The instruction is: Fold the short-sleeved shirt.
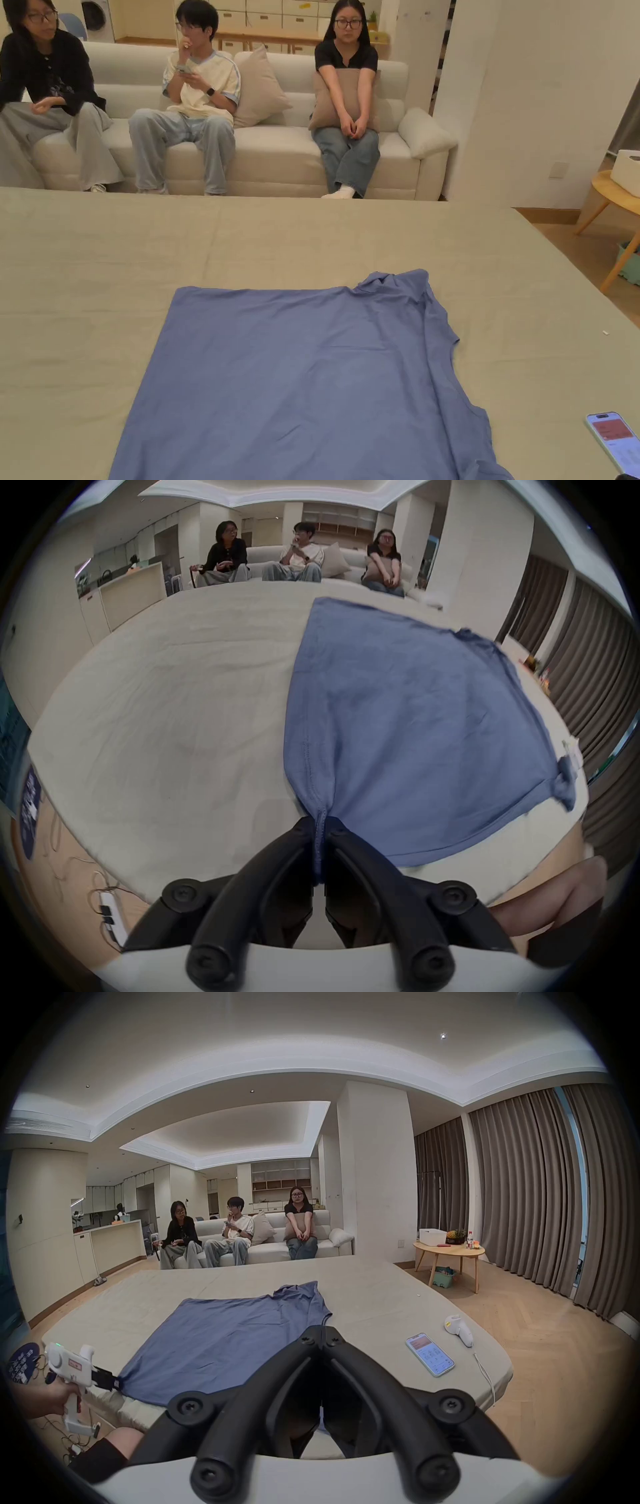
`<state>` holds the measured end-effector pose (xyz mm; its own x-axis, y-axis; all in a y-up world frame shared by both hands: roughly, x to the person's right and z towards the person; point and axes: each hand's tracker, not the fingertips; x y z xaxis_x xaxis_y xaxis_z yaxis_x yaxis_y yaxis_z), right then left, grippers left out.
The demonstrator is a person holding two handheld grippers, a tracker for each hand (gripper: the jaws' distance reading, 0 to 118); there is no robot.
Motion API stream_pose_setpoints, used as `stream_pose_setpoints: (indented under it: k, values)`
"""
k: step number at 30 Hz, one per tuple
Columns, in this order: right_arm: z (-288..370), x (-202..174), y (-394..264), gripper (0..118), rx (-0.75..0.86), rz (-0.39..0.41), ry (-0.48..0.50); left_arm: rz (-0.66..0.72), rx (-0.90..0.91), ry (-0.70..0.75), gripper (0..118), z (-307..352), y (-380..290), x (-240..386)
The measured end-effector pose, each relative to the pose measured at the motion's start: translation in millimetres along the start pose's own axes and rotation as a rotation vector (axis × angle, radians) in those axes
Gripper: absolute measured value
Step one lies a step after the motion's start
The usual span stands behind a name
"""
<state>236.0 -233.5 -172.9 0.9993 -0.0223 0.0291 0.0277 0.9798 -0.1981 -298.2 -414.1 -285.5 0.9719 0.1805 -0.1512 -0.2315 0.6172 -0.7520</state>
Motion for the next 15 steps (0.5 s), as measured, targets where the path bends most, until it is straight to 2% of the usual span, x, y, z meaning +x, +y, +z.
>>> stream_pose_setpoints:
  k: [2, 3, 6, 10, 11, 12, 13, 14, 15]
  values:
    - [-2.4, -0.9, -2.6, 1, -0.016, -0.002, 0.005, 0.008, 0.033, -0.017, 3, 7.6, 2.5, 0.6]
    - [-3.5, -0.7, -3.8, 1, -0.021, -0.005, 0.012, -0.022, 0.075, 0.024, 3, 12.8, 5.6, -1.2]
    - [-15.2, 1.7, -6.7, 1, -0.055, -0.004, 0.028, 0.058, 0.076, -0.036, 3, 23.7, 13.4, -11.2]
    - [-64.8, 11.5, -22.9, 1, -0.245, -0.004, 0.06, 0.05, 0.095, -0.057, 3, 37.5, 21.1, -14.6]
    - [-84.0, 17.4, -32.2, 9, -0.308, -0.04, 0.067, 0.05, 0.09, -0.065, 3, 39.3, 22.4, -13.2]
    - [-100.9, 22.2, -40.2, 48, -0.365, -0.058, 0.054, 0.04, 0.089, -0.068, 3, 40.6, 23.8, -11.4]
    - [-119.6, 25.8, -51.2, 95, -0.414, -0.058, 0.022, 0.024, 0.089, -0.072, 3, 41.7, 25.1, -9.5]
    - [-139.9, 30.4, -66.5, 118, -0.483, -0.062, 0.013, 0.016, 0.09, -0.069, 3, 41.9, 25.1, -7.7]
    - [-156.2, 36.9, -82.4, 114, -0.431, -0.085, 0.026, 0.015, 0.089, -0.07, 3, 42.5, 26.1, -6.4]
